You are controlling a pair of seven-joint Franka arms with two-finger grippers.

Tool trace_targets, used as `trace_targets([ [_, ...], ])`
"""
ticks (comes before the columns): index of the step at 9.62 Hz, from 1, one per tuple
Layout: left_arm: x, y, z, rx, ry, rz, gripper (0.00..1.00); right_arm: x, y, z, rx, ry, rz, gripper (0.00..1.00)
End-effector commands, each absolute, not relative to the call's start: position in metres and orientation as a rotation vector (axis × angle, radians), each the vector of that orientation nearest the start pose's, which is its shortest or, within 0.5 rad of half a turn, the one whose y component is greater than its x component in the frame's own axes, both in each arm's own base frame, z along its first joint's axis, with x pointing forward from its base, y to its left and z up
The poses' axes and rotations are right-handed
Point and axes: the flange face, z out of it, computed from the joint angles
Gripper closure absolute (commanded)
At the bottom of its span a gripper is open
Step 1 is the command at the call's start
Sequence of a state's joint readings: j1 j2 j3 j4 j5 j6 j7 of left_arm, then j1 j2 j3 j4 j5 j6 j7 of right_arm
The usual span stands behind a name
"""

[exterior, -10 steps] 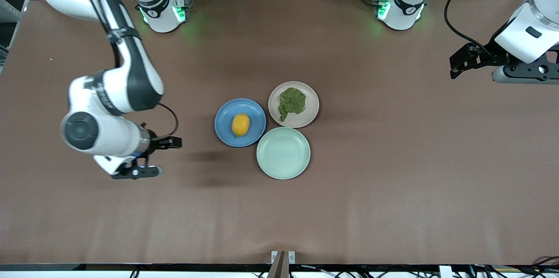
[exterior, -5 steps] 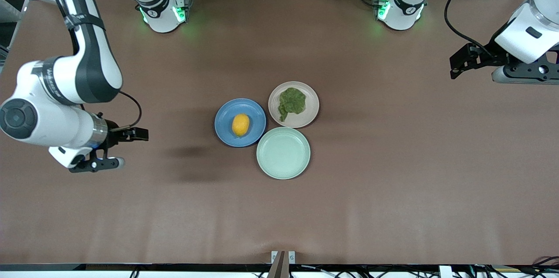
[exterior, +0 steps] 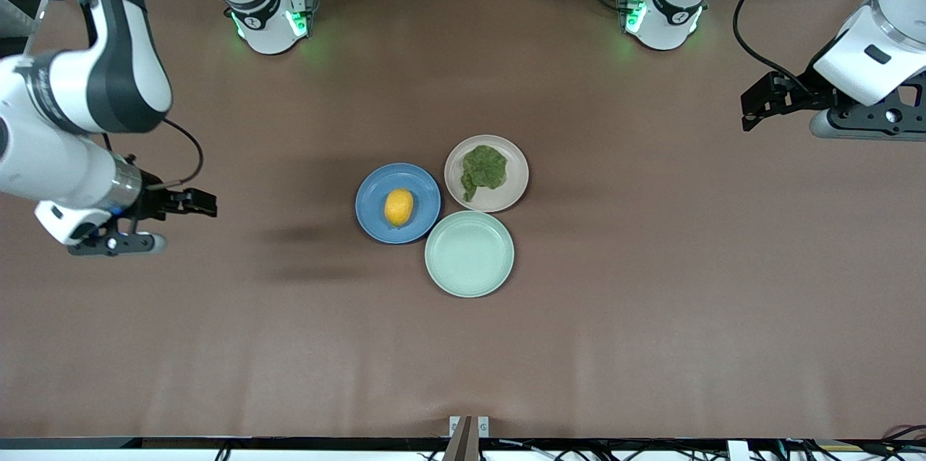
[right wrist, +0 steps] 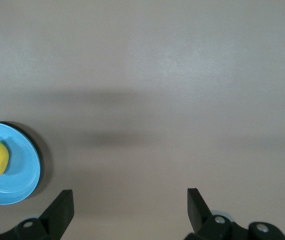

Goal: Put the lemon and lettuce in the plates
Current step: 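Open the right gripper and withdraw it from the blue plate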

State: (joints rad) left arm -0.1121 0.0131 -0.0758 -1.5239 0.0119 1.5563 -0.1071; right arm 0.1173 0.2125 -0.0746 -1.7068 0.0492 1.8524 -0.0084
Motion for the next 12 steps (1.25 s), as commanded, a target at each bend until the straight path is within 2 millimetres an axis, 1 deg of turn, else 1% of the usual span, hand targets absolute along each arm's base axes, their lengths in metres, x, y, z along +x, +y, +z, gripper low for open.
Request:
trace_targets([
  [1, 0.550, -0.103, 0.642, -3.121, 0.162, -0.049, 0.00, 0.591, 0.019, 0.481, -3.112, -0.060, 0.044, 0.00],
  [2, 0.550, -0.103, 0.642, -3.121, 0.162, -0.049, 0.00, 0.587, 0.011, 0.488, -3.113, -0.068, 0.028, 0.00],
  [5, 0.550, -0.102, 0.642, -3.121, 0.159, -0.049, 0.00, 0.576, -0.010, 0.520, -3.111, -0.048, -0.050, 0.00],
  [7, 0.550, -0.102, 0.642, -3.121, 0.159, -0.049, 0.00, 0.566, -0.023, 0.540, -3.108, -0.058, -0.058, 0.00],
  [8, 0.550, -0.102, 0.642, -3.121, 0.159, -0.049, 0.00, 0.563, -0.034, 0.549, -3.105, -0.031, -0.036, 0.00],
  [9, 0.551, -0.101, 0.642, -3.121, 0.157, -0.049, 0.00, 0.563, -0.035, 0.560, -3.103, -0.027, -0.033, 0.00],
  [12, 0.551, -0.101, 0.643, -3.122, 0.157, -0.052, 0.00, 0.561, -0.037, 0.601, -3.107, -0.022, -0.024, 0.00],
])
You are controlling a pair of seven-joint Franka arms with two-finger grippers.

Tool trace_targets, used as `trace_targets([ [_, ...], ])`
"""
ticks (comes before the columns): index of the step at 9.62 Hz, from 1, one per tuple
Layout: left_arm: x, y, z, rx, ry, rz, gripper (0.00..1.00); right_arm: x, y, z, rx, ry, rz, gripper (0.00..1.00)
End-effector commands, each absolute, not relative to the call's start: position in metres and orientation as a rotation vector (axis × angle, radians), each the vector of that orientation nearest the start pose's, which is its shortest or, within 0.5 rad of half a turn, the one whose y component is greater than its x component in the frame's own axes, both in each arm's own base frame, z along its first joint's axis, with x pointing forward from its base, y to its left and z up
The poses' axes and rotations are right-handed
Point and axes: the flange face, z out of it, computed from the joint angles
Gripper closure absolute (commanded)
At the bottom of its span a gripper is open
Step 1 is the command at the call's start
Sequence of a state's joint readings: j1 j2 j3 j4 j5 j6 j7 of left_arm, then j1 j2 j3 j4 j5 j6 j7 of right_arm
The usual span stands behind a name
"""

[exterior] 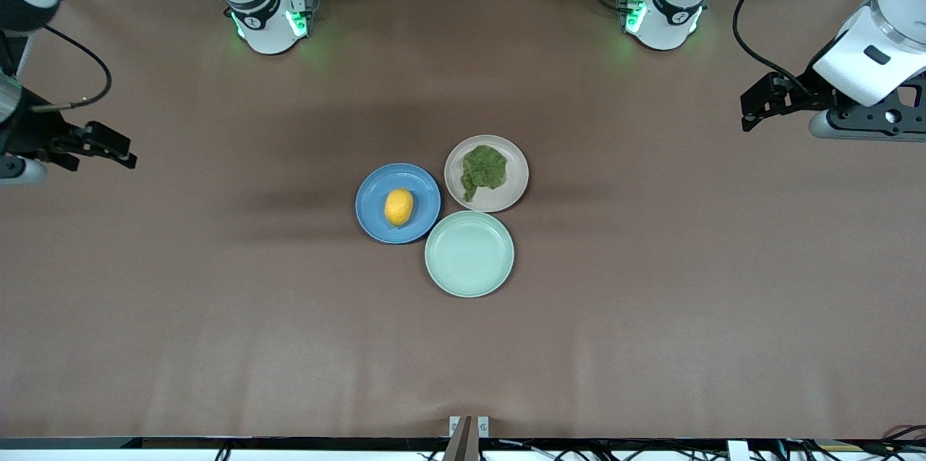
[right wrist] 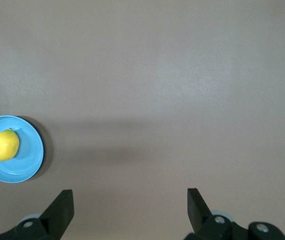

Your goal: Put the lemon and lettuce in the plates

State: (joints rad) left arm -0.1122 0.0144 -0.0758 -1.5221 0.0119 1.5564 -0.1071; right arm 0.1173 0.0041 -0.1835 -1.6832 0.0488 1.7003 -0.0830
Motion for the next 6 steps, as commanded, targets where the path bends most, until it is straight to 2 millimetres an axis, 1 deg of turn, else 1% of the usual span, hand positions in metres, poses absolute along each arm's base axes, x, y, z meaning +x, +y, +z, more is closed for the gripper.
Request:
trace_targets([
  [1, 0.551, -0.101, 0.643, -3.122, 0.157, -0.052, 0.00, 0.559, -0.038, 0.610, -3.108, -0.020, 0.012, 0.00],
  [2, 0.551, -0.101, 0.643, -3.122, 0.157, -0.052, 0.00, 0.560, -0.038, 0.620, -3.110, -0.020, 0.024, 0.00],
  [3, 0.550, -0.101, 0.644, -3.122, 0.157, -0.054, 0.00, 0.561, -0.039, 0.624, -3.111, -0.016, 0.029, 0.00],
  [4, 0.550, -0.101, 0.644, -3.122, 0.157, -0.054, 0.00, 0.560, -0.045, 0.626, -3.107, 0.000, 0.028, 0.00],
  [6, 0.550, -0.101, 0.644, -3.122, 0.159, -0.054, 0.00, 0.559, -0.046, 0.635, -3.110, 0.002, 0.016, 0.00],
])
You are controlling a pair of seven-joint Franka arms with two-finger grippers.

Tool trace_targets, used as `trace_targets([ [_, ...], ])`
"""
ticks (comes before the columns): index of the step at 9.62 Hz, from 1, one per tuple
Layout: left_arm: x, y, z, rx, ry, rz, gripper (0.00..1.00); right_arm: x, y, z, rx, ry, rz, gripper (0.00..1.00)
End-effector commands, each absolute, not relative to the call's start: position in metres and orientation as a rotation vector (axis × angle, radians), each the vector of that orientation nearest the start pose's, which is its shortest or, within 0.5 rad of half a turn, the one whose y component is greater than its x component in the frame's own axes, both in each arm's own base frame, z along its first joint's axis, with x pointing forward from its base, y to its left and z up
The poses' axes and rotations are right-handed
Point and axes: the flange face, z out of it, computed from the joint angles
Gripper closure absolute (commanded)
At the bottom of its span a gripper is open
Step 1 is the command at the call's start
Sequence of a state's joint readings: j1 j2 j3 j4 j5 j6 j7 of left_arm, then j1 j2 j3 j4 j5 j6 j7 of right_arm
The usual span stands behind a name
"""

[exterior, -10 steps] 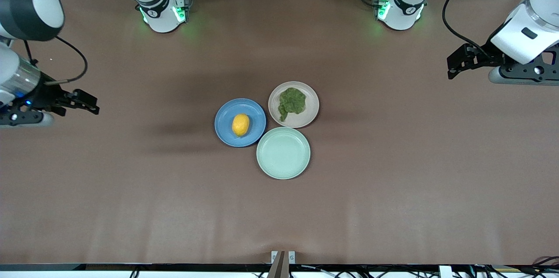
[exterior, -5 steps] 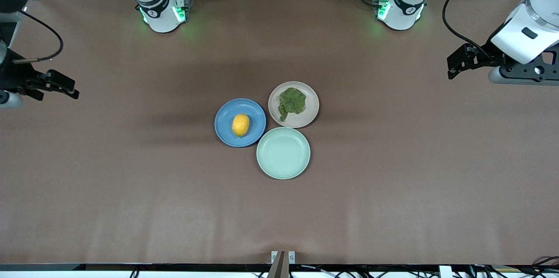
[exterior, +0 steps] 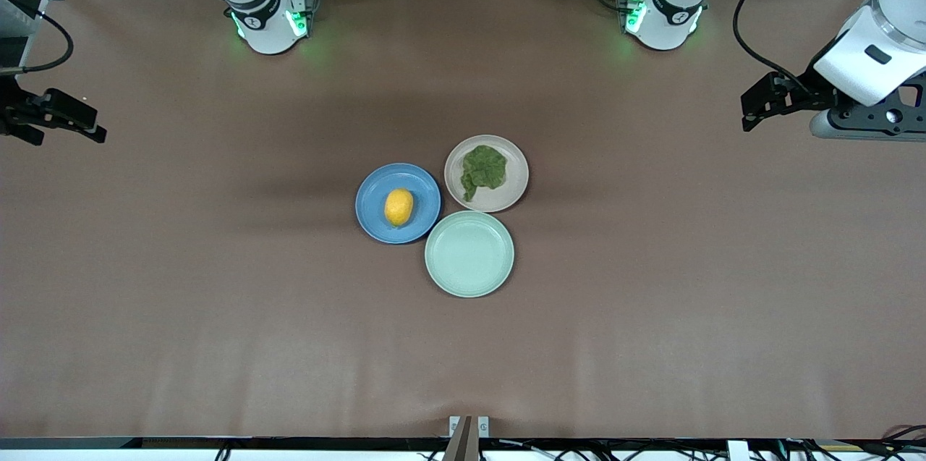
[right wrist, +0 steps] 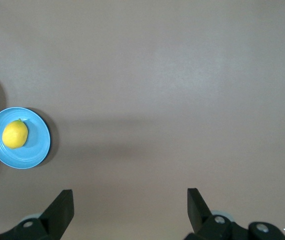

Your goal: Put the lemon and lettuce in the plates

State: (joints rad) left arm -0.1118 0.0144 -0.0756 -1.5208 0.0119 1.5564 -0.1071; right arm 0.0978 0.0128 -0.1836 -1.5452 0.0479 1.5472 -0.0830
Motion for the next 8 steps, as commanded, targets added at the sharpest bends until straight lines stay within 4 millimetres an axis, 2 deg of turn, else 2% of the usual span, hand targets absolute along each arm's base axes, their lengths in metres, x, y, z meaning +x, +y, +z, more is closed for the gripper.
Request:
trace_targets([
  [1, 0.550, -0.101, 0.644, -3.122, 0.159, -0.054, 0.00, 0.559, -0.045, 0.634, -3.115, 0.002, 0.017, 0.00],
  [8, 0.550, -0.102, 0.643, -3.121, 0.162, -0.052, 0.00, 0.556, -0.031, 0.642, -3.177, -0.052, 0.057, 0.00],
])
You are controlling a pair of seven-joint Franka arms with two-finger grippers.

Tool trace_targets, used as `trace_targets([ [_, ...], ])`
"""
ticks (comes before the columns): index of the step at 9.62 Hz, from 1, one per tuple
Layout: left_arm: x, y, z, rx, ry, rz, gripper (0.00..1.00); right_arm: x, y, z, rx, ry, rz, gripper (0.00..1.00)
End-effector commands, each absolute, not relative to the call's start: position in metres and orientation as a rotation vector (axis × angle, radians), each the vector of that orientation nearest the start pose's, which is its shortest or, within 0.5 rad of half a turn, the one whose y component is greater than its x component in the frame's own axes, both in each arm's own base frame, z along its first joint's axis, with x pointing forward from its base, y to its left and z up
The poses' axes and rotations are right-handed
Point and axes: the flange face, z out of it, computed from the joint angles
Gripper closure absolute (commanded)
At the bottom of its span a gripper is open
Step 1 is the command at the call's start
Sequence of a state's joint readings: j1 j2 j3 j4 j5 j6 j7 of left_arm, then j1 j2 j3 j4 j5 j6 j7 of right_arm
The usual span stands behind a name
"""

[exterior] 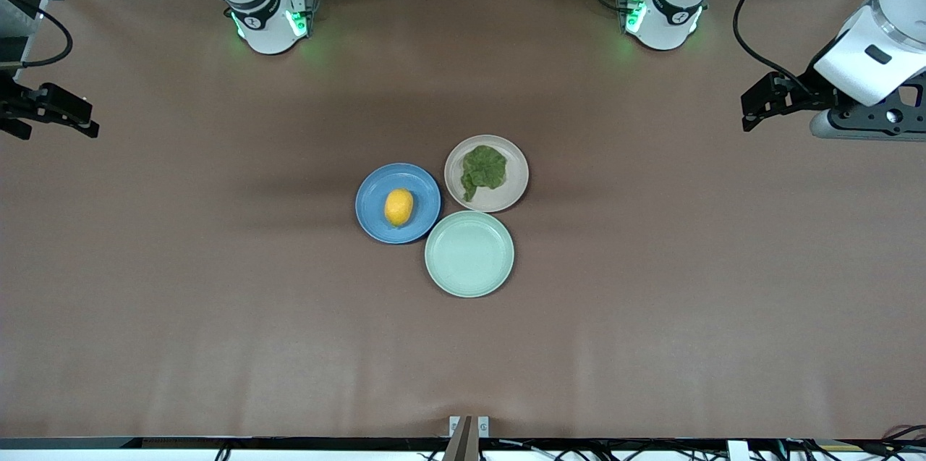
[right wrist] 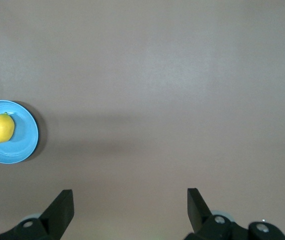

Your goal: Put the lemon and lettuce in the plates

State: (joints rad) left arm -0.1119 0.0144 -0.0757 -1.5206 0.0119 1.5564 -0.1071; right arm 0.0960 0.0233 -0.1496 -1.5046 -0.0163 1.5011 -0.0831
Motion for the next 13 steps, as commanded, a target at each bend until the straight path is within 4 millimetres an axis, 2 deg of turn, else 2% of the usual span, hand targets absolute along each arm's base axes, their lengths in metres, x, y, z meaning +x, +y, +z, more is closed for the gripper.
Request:
trace_targets([
  [1, 0.550, -0.102, 0.643, -3.121, 0.162, -0.052, 0.00, 0.556, -0.031, 0.642, -3.176, -0.054, 0.062, 0.00],
  [4, 0.550, -0.102, 0.643, -3.123, 0.162, -0.052, 0.00, 0.556, -0.029, 0.641, -3.175, -0.047, 0.074, 0.00],
  [9, 0.550, -0.102, 0.643, -3.123, 0.162, -0.052, 0.00, 0.569, -0.026, 0.641, -3.174, -0.055, -0.017, 0.00],
  [13, 0.550, -0.103, 0.642, -3.123, 0.162, -0.049, 0.00, 0.569, -0.028, 0.640, -3.176, -0.047, -0.010, 0.00],
])
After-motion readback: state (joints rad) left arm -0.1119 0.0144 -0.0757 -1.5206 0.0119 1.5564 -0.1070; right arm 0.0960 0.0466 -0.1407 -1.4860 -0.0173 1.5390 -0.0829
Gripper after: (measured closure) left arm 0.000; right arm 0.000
